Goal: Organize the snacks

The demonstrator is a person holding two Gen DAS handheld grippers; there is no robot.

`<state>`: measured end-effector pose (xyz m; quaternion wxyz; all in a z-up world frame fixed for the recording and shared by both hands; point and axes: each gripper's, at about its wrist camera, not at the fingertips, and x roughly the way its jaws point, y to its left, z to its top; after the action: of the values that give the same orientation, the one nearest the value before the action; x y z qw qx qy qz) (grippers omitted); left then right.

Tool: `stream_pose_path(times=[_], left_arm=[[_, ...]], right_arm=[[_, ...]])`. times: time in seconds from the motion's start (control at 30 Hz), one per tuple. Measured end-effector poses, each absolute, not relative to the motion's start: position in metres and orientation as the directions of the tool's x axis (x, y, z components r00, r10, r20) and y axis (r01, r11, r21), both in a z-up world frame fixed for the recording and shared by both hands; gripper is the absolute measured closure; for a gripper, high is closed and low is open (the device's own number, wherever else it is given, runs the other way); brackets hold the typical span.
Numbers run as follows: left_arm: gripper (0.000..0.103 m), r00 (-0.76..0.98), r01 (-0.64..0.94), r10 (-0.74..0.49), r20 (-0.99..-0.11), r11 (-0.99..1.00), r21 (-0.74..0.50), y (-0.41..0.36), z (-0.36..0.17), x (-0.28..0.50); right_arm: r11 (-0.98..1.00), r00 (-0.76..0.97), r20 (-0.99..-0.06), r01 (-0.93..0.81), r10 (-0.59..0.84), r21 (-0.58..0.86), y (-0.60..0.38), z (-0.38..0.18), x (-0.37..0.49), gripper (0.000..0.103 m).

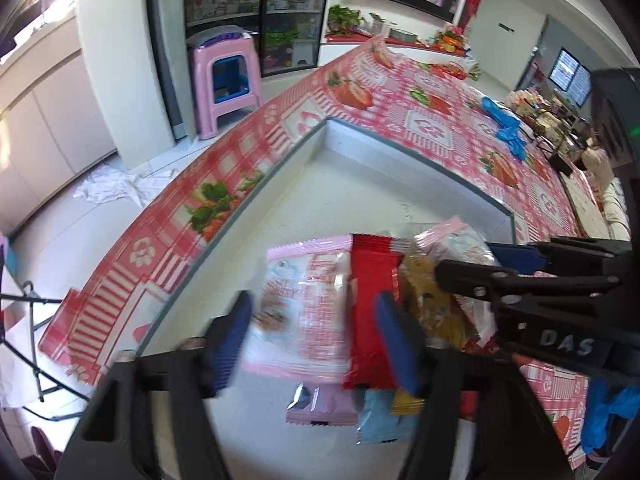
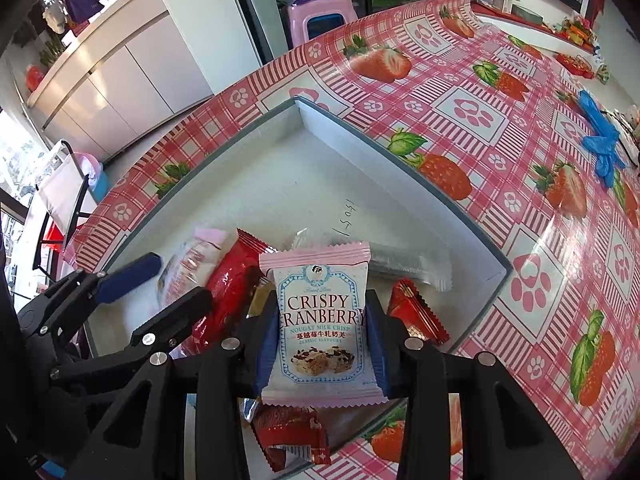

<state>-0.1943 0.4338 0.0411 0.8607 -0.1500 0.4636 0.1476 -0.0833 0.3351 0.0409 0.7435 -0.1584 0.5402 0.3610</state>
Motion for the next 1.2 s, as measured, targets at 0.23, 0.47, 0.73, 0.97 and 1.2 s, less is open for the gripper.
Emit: stream_pose_path(times=[0.23,0.47,0.73,0.97,1.2], left_arm=[[0.013,0.503,-0.404,0.170,-0.848,0.913,-0.057,0.424,0.045,-0.201],[0.011,0.499,-0.377,0.245,-0.831,0.925,0.046,0.403,0.058,-0.211],[0.011,0.461,-0.371,0.226,-0.858,0.927,0.045,0.392,0.061,-0.218],[0.011,0.436,-0.368,0.236,-0.868,0.927,0.067,0.385,0.058,-0.220],[0.011,0.426,-0.368,0.226,-0.876,0.928,0.060,0.383,0.056,-0.224]], right_arm=[[0.671,0.184,-0.911,-0.731,0.369,0.124,0.330,0.058,-0.100,0.023],[0.668,0.227,-0.903,-0.740,0.365,0.084,0.321,0.075,-0.115,0.000],[0.671,0.220,-0.907,-0.737,0.359,0.087,0.311,0.078,-0.120,0.000],[0.659,0.219,-0.916,-0.749,0.336,0.063,0.309,0.074,-0.128,0.000],[0.658,0.218,-0.922,-0.751,0.319,0.050,0.304,0.069,-0.132,0.000]])
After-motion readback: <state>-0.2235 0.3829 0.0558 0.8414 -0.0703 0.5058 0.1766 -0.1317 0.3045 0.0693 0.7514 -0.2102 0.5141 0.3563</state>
